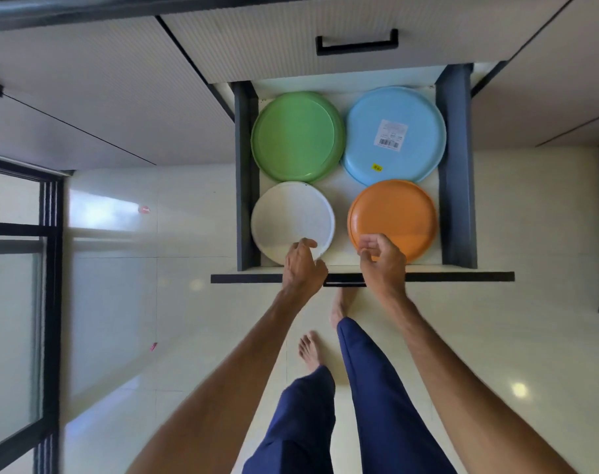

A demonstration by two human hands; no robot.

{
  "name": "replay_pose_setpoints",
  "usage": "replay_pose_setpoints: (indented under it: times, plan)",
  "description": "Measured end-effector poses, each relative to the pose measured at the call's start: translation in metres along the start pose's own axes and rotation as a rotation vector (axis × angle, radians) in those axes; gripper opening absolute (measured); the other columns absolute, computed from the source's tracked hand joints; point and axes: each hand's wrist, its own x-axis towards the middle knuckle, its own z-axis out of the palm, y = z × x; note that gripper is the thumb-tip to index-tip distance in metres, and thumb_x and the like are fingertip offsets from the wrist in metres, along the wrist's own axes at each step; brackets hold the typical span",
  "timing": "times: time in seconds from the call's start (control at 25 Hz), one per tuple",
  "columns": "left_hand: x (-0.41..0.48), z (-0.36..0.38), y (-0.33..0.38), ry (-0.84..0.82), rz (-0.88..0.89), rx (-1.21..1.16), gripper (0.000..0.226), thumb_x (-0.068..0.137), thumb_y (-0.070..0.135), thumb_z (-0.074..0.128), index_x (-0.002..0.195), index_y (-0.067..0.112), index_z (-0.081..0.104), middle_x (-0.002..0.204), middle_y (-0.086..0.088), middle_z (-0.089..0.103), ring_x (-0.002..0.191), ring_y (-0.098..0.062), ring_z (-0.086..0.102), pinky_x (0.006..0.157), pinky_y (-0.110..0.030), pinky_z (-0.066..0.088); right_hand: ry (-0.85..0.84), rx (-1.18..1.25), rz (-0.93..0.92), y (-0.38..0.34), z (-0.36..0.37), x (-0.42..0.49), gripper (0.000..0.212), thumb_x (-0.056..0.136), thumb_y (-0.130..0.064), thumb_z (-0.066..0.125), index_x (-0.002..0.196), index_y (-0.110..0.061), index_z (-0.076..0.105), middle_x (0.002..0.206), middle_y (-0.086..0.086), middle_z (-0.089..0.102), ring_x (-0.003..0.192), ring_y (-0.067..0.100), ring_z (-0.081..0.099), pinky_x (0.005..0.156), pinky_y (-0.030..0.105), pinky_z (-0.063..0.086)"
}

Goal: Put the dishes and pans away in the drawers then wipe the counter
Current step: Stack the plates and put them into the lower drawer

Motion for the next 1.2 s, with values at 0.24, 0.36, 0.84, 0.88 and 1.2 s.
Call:
replay_pose_setpoints:
  times: [0.24,0.36,0.84,0.88,1.2]
  plan:
    - [-0.041,0.010,-0.013,0.109,0.086,-0.126,0.038,0.089,0.001,0.059,0.125,0.013,0.061,0.125,-0.005,0.064,0.112,-0.018,0.062,0.094,-0.028,0.053,0.059,0.296,0.181,0.048,-0.015,-0.060,0.020,0.093,0.000,0.061,0.103,-0.011,0.075,0.096,-0.001,0.078,0.092,0.013,0.074,0.080,0.032,0.062]
    - [-0.062,0.014,-0.028,0.199,0.015,-0.282,0.024,0.091,0.006,0.062,0.114,0.011,0.069,0.108,0.002,0.070,0.092,-0.007,0.065,0.076,-0.016,0.056,0.091,0.510,0.351,0.072,-0.014,-0.089,0.019,0.095,-0.003,0.065,0.111,-0.008,0.073,0.103,0.007,0.078,0.095,0.017,0.076,0.082,0.033,0.062]
    - [-0.005,0.087,-0.050,-0.080,-0.381,-0.400,0.046,0.097,0.027,0.063,0.139,0.010,0.054,0.127,-0.011,0.064,0.117,-0.030,0.064,0.094,-0.035,0.054,0.061,0.415,0.546,0.118,0.025,-0.019,0.009,0.096,-0.009,0.069,0.104,-0.005,0.068,0.094,0.008,0.069,0.089,0.022,0.068,0.097,0.045,0.059]
    - [0.000,0.092,-0.051,-0.093,-0.369,-0.377,0.039,0.097,0.023,0.063,0.134,0.011,0.057,0.122,-0.010,0.066,0.114,-0.030,0.065,0.090,-0.035,0.055,0.085,0.422,0.582,0.119,0.029,-0.012,0.011,0.094,-0.003,0.069,0.104,-0.003,0.071,0.086,0.008,0.070,0.082,0.023,0.070,0.092,0.045,0.061]
    - [0.045,0.098,-0.057,-0.048,-0.492,-0.476,0.024,0.093,0.006,0.063,0.117,0.005,0.064,0.108,-0.014,0.070,0.101,-0.030,0.072,0.091,-0.045,0.060,0.160,0.689,0.710,0.113,0.029,0.021,0.025,0.087,0.019,0.066,0.110,0.012,0.071,0.105,0.027,0.072,0.095,0.041,0.074,0.057,0.024,0.061]
